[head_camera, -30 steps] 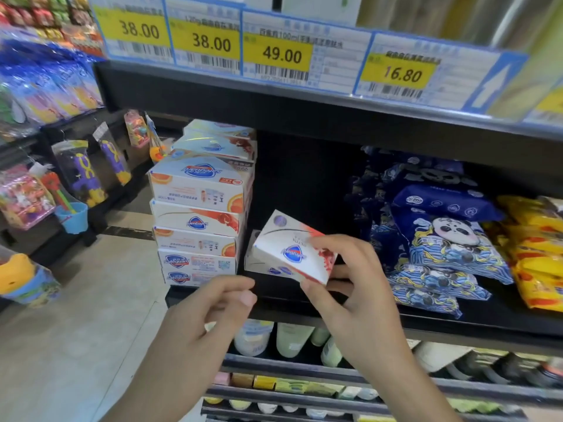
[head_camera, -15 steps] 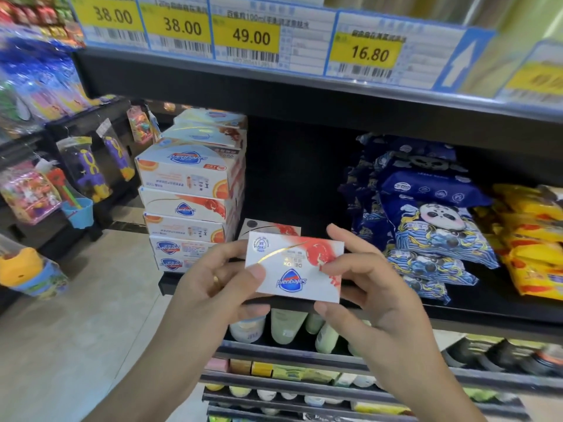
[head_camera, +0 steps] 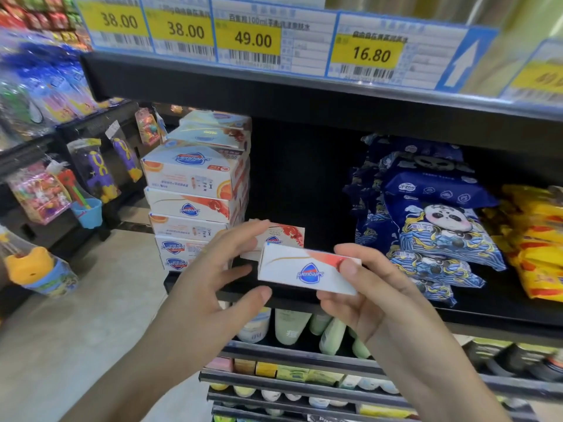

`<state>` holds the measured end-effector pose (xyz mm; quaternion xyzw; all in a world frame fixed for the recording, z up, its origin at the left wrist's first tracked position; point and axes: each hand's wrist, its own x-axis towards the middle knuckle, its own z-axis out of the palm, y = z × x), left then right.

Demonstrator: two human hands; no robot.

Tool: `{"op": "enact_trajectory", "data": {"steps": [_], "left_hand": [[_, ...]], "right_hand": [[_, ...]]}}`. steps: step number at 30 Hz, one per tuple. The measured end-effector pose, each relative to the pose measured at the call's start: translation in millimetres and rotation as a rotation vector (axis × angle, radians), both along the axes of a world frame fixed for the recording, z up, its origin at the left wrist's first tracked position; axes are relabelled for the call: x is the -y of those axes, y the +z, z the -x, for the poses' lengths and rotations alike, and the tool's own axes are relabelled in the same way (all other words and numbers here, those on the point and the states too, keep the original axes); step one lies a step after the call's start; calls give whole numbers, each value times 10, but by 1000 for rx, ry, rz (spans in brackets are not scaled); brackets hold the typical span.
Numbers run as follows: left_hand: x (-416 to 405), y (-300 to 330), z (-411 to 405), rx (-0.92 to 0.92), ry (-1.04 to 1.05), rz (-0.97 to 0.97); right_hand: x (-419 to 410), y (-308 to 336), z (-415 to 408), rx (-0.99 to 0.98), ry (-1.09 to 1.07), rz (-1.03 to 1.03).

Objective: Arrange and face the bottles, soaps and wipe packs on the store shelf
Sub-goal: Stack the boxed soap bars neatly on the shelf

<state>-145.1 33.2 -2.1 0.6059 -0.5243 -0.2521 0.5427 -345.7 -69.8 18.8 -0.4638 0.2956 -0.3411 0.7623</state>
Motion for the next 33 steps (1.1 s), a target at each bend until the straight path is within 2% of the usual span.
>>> {"op": "enact_trajectory", "data": {"steps": [2, 5, 11, 16, 22, 26, 30, 33], "left_hand": [[22, 1, -15, 95, 5, 37], [7, 4, -20, 83, 11, -14], [-4, 7, -17, 31, 32, -35], [23, 25, -27, -55, 35, -103], [72, 77, -33, -292, 60, -131], [95, 100, -29, -374, 94, -208], [90, 92, -17, -428, 105, -294], [90, 99, -2, -456, 101, -322]], "right_hand": [[2, 3, -14, -22, 39, -68], [0, -13, -40, -39, 73, -108], [22, -67, -46, -76, 109, -53], [36, -85, -40, -241, 80, 168], [-10, -82, -13, -234, -22, 567], [-18, -102, -2, -278, -19, 814], [-13, -151, 4, -301, 0, 901], [-6, -166, -3, -285, 19, 855]]}}
